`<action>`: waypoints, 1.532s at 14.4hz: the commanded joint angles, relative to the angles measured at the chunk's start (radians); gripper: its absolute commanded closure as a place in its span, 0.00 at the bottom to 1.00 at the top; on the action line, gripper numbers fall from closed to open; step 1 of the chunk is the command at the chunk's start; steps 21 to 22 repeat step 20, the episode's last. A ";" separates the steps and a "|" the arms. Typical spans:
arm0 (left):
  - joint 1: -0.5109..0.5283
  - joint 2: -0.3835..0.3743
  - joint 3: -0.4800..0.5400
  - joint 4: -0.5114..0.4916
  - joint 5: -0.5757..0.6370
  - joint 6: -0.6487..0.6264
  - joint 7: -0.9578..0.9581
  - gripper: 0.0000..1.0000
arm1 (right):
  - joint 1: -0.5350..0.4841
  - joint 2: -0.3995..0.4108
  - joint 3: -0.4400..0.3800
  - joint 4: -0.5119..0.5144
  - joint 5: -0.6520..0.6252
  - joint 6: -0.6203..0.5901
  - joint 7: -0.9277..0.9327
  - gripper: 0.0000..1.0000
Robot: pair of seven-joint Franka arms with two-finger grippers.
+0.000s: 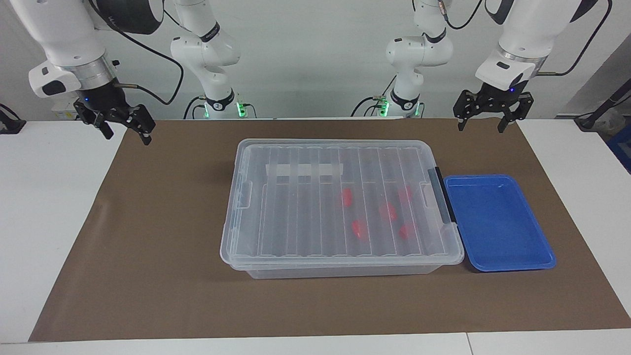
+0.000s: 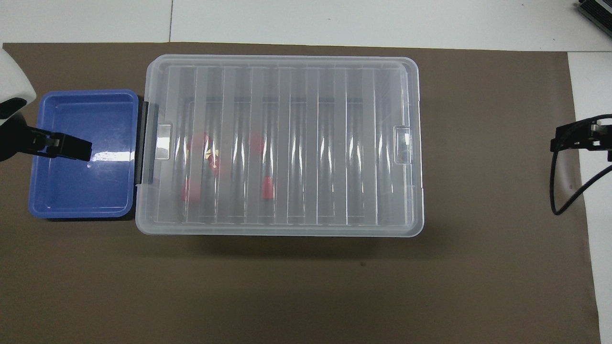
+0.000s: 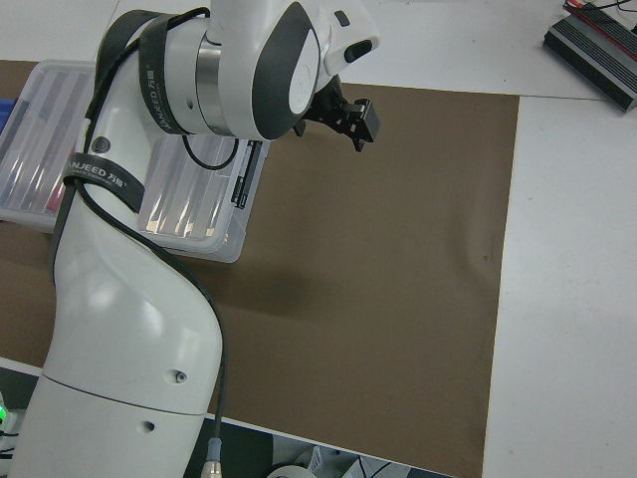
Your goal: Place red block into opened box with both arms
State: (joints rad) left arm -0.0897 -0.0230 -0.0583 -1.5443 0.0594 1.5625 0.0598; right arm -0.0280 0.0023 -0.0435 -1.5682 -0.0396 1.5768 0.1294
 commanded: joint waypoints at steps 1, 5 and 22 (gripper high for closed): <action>-0.019 -0.034 0.032 -0.040 -0.012 0.022 0.014 0.00 | -0.007 -0.039 0.005 -0.056 -0.009 -0.017 -0.010 0.00; -0.015 -0.034 0.032 -0.040 -0.012 0.022 0.017 0.00 | -0.006 -0.061 0.005 -0.085 -0.011 -0.001 -0.011 0.00; -0.010 -0.034 0.032 -0.040 -0.012 0.022 0.012 0.00 | 0.029 -0.061 0.008 -0.090 -0.002 0.019 -0.013 0.00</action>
